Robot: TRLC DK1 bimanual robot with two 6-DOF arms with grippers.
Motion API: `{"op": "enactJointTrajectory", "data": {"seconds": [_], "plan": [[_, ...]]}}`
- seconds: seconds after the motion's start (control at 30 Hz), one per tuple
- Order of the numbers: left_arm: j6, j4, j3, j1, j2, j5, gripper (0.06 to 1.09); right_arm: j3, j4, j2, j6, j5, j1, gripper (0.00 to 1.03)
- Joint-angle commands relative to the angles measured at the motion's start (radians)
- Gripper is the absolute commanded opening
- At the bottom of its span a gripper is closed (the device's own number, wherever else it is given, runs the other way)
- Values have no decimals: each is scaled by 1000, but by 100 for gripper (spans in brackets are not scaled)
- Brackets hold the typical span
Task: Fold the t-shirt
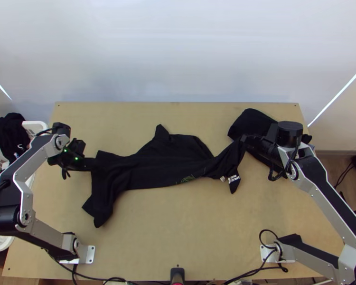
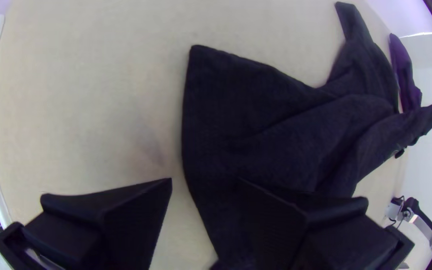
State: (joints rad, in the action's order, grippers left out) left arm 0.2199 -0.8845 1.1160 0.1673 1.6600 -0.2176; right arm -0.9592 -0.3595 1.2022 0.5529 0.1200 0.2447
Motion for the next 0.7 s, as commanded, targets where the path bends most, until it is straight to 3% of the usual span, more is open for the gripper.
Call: {"op": "enactJointTrajectory", "data": {"seconds": [0.0, 0.03, 0.07, 0.17, 0.3, 0.4, 0.57, 0.67], "plan": [[-36, 25, -24, -20, 3, -66, 28, 8, -1, -7, 2, 0, 1, 3], [-40, 44, -24, -22, -8, -80, 11, 10, -1, -9, 2, 0, 1, 3], [-57, 59, -24, -22, -23, -81, 10, 11, -1, -12, 2, 0, -1, 3], [-70, 58, 13, -23, -45, -85, 9, 11, -1, -15, 2, 0, -2, 3], [-194, 70, 217, -2, 20, -83, 9, 8, 14, 0, 7, 0, -1, 3], [-340, 47, 493, 15, 141, -83, 9, 0, 50, 25, 12, -2, 5, 3], [-528, -148, 1111, -6, 314, -80, 9, -150, 93, 108, 4, -2, -1, 3], [-587, -73, 1191, -26, 268, -77, 9, -378, 96, 188, 2, -2, -30, 3]]}}
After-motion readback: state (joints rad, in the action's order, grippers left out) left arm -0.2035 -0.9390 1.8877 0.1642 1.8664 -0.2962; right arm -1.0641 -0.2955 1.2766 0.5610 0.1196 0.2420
